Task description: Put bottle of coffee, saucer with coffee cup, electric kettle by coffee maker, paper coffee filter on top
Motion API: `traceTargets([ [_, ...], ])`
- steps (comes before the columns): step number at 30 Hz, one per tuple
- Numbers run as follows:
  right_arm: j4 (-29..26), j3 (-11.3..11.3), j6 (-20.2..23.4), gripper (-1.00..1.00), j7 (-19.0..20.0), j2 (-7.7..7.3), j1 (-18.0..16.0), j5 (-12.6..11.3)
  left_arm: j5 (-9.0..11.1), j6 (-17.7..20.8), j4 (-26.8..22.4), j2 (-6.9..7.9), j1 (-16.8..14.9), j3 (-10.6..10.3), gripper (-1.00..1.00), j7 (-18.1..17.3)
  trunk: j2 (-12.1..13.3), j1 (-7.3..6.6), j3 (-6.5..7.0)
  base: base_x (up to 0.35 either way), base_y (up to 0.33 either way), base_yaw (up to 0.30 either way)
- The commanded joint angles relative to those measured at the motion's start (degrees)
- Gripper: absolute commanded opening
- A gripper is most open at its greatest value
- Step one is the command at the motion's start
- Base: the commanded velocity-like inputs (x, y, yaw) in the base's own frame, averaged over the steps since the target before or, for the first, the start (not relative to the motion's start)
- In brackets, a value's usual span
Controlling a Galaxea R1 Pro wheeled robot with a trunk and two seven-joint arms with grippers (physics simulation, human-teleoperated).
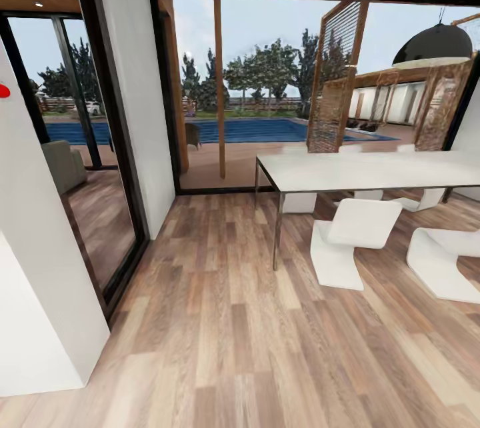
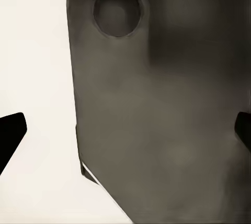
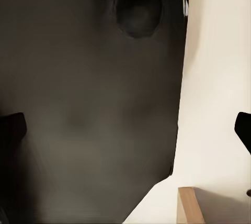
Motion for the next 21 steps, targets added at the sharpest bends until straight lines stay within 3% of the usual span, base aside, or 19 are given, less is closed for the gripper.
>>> traceTargets([
  [1,0.0,0.0,0.0,1.0,0.0,0.0,0.0,0.0,0.0,0.0,0.0,0.0,0.0,0.0,1.0,0.0,0.0,0.0,-0.03,0.0,0.0,0.0],
  [9,-2.0,0.1,0.7,1.0,-0.2,2.11,-0.1,0.0,0.3,-1.0,-0.6,-0.51,0.1,0.2,1.0,0.1,0.0,0.0,-0.03,0.0,0.0,0.0],
  [21,-3.9,-0.1,0.5,1.0,-0.2,2.28,-0.1,-0.1,0.2,-4.9,-0.6,-0.38,0.2,0.3,1.0,0.0,0.0,0.0,-0.03,0.0,0.0,0.0],
])
